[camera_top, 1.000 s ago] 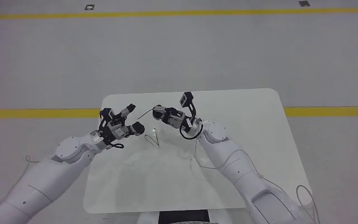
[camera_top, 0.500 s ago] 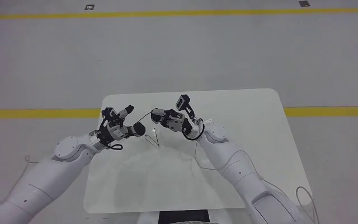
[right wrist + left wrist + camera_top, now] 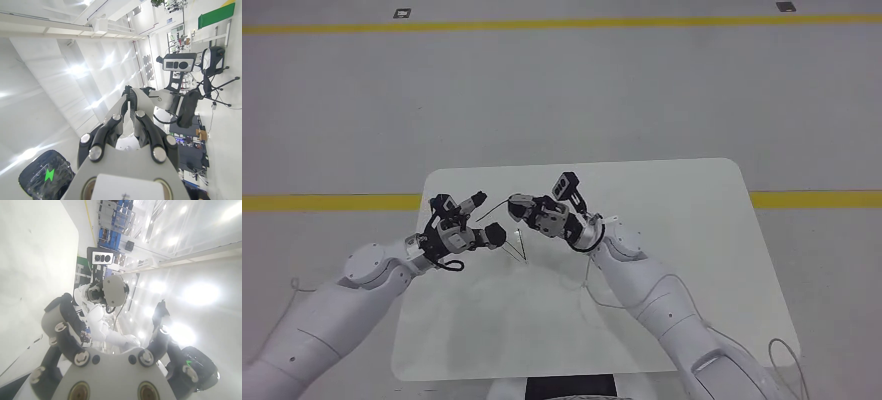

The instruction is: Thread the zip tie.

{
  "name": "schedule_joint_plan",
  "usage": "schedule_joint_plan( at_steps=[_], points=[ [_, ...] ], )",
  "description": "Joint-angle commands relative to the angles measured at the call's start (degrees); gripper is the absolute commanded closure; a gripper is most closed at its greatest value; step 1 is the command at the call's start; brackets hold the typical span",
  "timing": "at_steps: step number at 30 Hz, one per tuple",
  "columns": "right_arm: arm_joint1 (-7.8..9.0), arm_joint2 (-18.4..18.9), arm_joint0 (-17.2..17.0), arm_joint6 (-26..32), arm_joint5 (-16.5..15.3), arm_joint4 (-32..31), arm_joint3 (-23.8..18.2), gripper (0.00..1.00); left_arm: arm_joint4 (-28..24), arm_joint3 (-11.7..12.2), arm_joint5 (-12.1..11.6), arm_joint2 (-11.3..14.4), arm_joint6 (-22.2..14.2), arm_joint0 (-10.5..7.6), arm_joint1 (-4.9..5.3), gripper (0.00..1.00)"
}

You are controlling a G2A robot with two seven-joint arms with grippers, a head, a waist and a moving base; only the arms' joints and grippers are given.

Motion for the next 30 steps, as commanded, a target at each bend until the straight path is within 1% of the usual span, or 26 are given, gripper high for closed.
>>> schedule_joint_plan(
  at_steps=[1,9,10,11,12,13,14,16,17,18,19,30],
  points=[
    [-0.13,-0.4,0.3,0.3,0.3,0.2,0.3,1.00,0.0,0.1,0.2,-0.3,-0.3,0.10,-0.15,0.00],
    [-0.55,-2.1,1.5,0.3,0.8,-0.6,2.1,1.00,0.2,0.3,1.0,-1.4,-0.9,0.52,-0.73,0.01],
    [-0.56,-2.2,1.6,0.2,0.8,-1.0,2.2,1.00,0.3,0.4,1.1,-1.5,-0.9,0.57,-0.79,0.07],
    [-0.56,-2.3,1.7,0.3,0.7,-1.3,2.3,1.00,0.4,0.4,1.2,-1.7,-1.0,0.63,-0.88,0.18],
    [-0.53,-2.5,1.9,0.3,0.7,-1.8,2.5,1.00,0.5,0.4,1.3,-1.8,-1.1,0.68,-0.95,0.33],
    [-0.47,-2.6,2.0,0.2,0.6,-2.7,2.7,1.00,0.6,0.5,1.3,-1.9,-1.1,0.74,-1.01,0.51],
    [-0.42,-2.6,2.1,0.1,0.5,-3.2,2.8,1.00,0.8,0.5,1.3,-2.0,-1.2,0.80,-1.07,0.56],
    [-0.27,-2.6,2.1,0.0,0.4,-4.2,2.8,1.00,1.2,0.6,1.3,-2.2,-1.3,0.98,-1.21,0.71],
    [-0.16,-2.5,2.1,-0.1,0.4,-4.8,2.8,1.00,1.4,0.7,1.4,-2.3,-1.4,1.07,-1.26,0.80],
    [-0.04,-2.3,2.1,-0.1,0.4,-5.3,2.7,1.00,1.6,0.7,1.4,-2.5,-1.4,1.19,-1.33,0.93],
    [0.08,-2.3,2.1,0.0,0.4,-5.9,2.6,1.00,1.7,0.7,1.4,-2.6,-1.4,1.27,-1.39,1.00],
    [1.54,-0.8,1.2,-0.3,0.6,-11.3,-0.4,1.00,3.8,0.6,2.1,-3.8,-1.0,2.12,-2.03,1.00]
  ],
)
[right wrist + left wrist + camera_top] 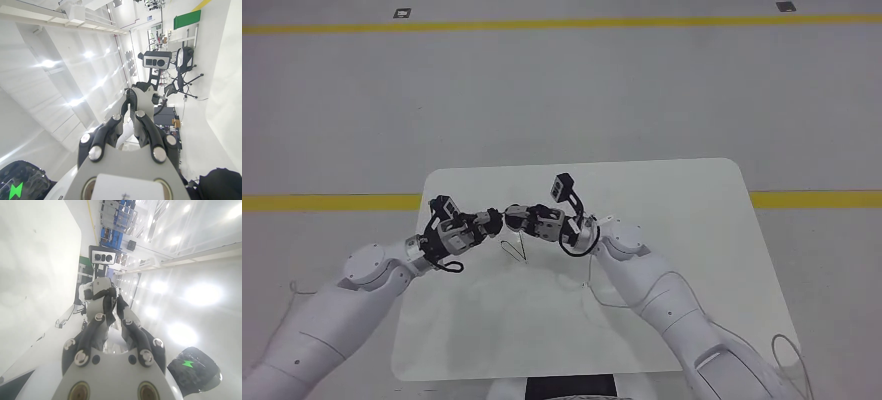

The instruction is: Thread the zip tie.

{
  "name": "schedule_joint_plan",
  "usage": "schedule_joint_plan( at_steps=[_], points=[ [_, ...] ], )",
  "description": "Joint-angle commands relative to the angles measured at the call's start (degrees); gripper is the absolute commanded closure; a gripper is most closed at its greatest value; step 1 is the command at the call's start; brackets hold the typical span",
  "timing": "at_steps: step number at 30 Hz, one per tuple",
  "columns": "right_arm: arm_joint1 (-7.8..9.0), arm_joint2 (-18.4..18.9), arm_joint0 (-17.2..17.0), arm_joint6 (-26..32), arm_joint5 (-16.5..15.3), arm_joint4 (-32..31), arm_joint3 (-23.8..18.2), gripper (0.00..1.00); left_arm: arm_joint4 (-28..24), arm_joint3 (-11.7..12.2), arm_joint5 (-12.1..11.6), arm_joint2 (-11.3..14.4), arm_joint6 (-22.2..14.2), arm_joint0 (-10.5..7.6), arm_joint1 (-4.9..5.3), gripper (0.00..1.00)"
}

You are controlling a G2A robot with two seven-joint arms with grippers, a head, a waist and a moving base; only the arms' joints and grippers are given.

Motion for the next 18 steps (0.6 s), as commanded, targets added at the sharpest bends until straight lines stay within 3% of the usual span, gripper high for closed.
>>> schedule_joint_plan(
  at_steps=[1,10,13,18],
  points=[
    [0.18,0.1,-0.2,0.0,0.1,-0.6,-0.5,1.00,0.5,0.0,0.2,-0.2,0.0,0.11,-0.09,1.00],
    [0.77,0.3,-0.9,0.0,0.7,-2.0,-2.1,1.00,2.0,-0.1,0.4,-1.0,0.5,0.69,-0.65,1.00],
    [0.89,0.2,-0.9,0.0,0.8,-2.2,-2.4,1.00,2.3,-0.1,0.5,-1.4,0.7,0.91,-0.82,0.91],
    [1.04,0.1,-1.0,-0.2,0.9,-2.4,-2.7,1.00,2.8,-0.2,0.5,-1.9,1.0,1.22,-1.12,0.92]
  ],
)
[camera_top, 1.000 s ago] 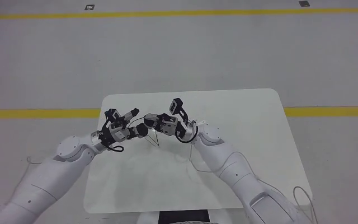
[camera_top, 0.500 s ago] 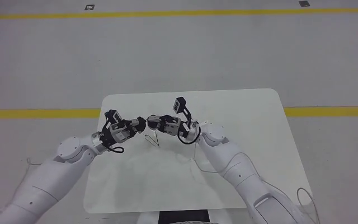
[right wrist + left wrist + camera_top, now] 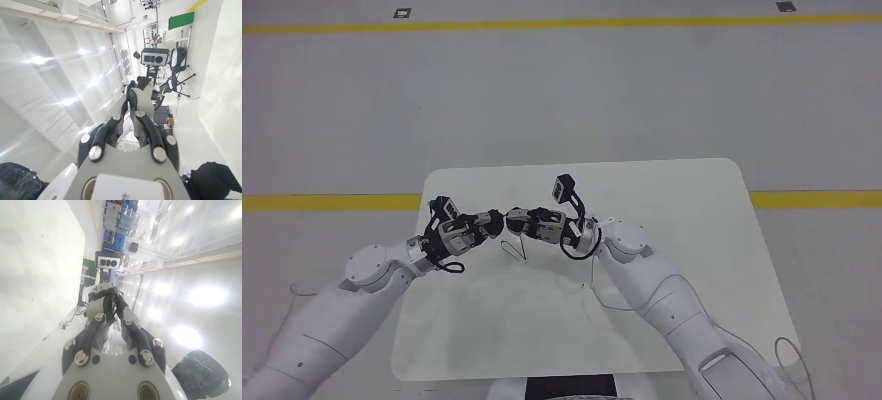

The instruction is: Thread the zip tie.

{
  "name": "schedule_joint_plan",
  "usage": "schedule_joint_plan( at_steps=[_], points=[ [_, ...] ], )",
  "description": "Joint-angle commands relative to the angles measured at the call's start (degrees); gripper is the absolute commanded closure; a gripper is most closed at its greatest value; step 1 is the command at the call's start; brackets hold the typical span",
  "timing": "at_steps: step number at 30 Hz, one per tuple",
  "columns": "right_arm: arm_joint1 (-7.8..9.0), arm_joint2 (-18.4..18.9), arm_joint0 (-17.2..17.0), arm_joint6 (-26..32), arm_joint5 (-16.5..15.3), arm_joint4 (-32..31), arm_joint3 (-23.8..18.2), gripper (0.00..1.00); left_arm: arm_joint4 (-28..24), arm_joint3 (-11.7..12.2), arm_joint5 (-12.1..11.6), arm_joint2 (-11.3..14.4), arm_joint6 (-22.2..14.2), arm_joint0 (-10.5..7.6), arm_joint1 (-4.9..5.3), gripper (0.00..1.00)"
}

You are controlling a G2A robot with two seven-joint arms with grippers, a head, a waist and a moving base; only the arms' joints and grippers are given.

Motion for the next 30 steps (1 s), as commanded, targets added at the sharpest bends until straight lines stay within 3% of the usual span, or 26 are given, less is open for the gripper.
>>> schedule_joint_plan(
  at_steps=[1,18,26,30],
  points=[
    [0.04,-0.1,-0.1,0.0,0.0,0.0,-0.1,1.00,0.2,0.0,0.1,-0.2,-0.1,0.09,-0.12,0.91],
    [0.30,-1.2,-0.1,-1.0,0.2,-0.7,-0.8,1.00,1.6,-0.3,0.8,-1.7,-0.2,0.85,-1.13,0.89],
    [0.41,-1.5,-0.1,-1.0,-0.2,-0.5,-0.8,1.00,2.3,-0.3,1.1,-2.3,-0.1,1.15,-1.56,1.00],
    [0.47,-1.6,-0.1,-1.0,-0.2,-0.5,-0.8,1.00,2.7,-0.3,1.2,-2.6,-0.1,1.32,-1.77,1.00]
  ],
)
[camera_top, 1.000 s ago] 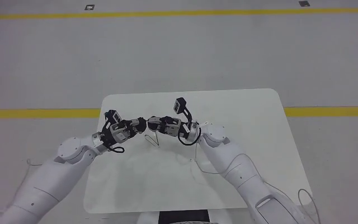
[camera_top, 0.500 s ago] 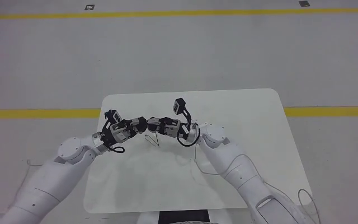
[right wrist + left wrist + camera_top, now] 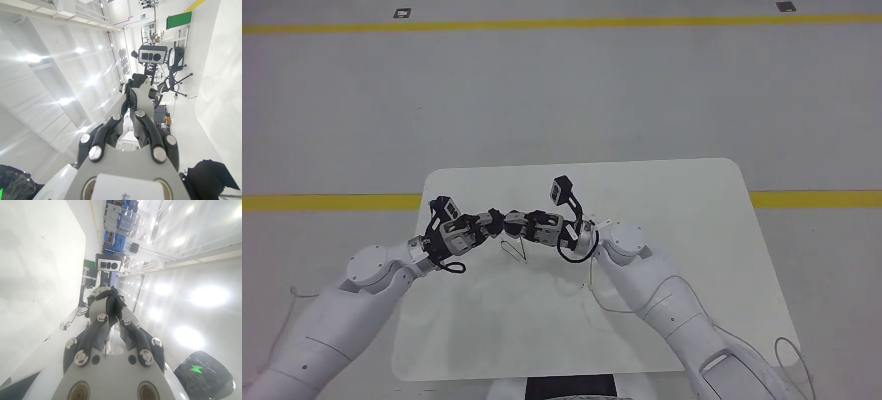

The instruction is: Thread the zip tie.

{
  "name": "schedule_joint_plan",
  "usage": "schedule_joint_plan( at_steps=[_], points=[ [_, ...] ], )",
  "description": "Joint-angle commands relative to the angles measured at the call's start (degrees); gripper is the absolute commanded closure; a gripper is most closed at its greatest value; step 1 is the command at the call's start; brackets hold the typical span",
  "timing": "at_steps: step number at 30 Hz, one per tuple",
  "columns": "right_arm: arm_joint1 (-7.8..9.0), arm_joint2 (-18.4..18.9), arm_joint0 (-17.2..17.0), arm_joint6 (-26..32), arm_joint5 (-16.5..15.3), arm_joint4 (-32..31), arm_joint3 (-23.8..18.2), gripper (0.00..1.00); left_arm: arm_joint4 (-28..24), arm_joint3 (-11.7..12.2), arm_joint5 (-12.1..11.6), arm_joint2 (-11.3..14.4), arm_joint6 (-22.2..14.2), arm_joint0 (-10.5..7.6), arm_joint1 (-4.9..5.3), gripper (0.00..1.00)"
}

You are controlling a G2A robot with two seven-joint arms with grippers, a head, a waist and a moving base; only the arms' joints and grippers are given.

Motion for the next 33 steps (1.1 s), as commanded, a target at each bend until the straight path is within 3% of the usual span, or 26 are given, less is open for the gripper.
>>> schedule_joint_plan(
  at_steps=[1,2,3,4,13,17,19,29,31,33],
  points=[
    [0.03,-0.1,0.0,0.0,0.1,0.0,0.0,1.00,0.2,0.0,0.0,-0.1,0.0,0.08,-0.10,1.00],
    [0.06,0.0,0.0,-0.2,0.1,0.0,0.0,1.00,0.3,0.0,0.0,-0.2,0.0,0.14,-0.17,1.00],
    [0.07,0.2,-0.1,-1.1,-0.4,0.1,0.0,0.64,0.3,0.1,-0.1,-0.3,0.1,0.17,-0.22,1.00],
    [0.07,0.3,-0.3,-1.6,-0.6,0.3,-0.1,0.00,0.3,0.2,-0.2,-0.4,0.3,0.21,-0.28,1.00],
    [0.92,2.7,-1.5,-3.3,-1.0,0.5,-1.4,0.00,1.1,0.8,-1.7,-2.1,-0.4,0.97,-0.58,1.00],
    [1.37,4.1,-2.4,-5.0,-0.8,0.6,-2.4,0.00,0.8,1.0,-2.4,-2.6,-2.9,1.07,-0.72,1.00],
    [1.47,4.9,-3.1,-8.2,-1.5,0.7,-3.3,0.00,-1.9,0.8,-0.6,-3.1,-5.6,1.02,-0.77,1.00],
    [1.47,5.1,-3.3,-8.8,-1.7,0.8,-3.5,0.00,-1.8,0.8,-0.8,-3.2,-5.3,0.97,-0.80,1.00],
    [1.47,5.1,-3.3,-8.8,-1.7,0.8,-3.5,0.00,-3.5,1.6,-4.1,-2.9,-4.1,0.81,-1.33,1.00],
    [1.47,5.1,-3.3,-8.8,-1.7,0.8,-3.5,0.00,-1.9,4.1,-10.1,-2.3,-4.1,-0.10,-2.00,1.00]
  ],
)
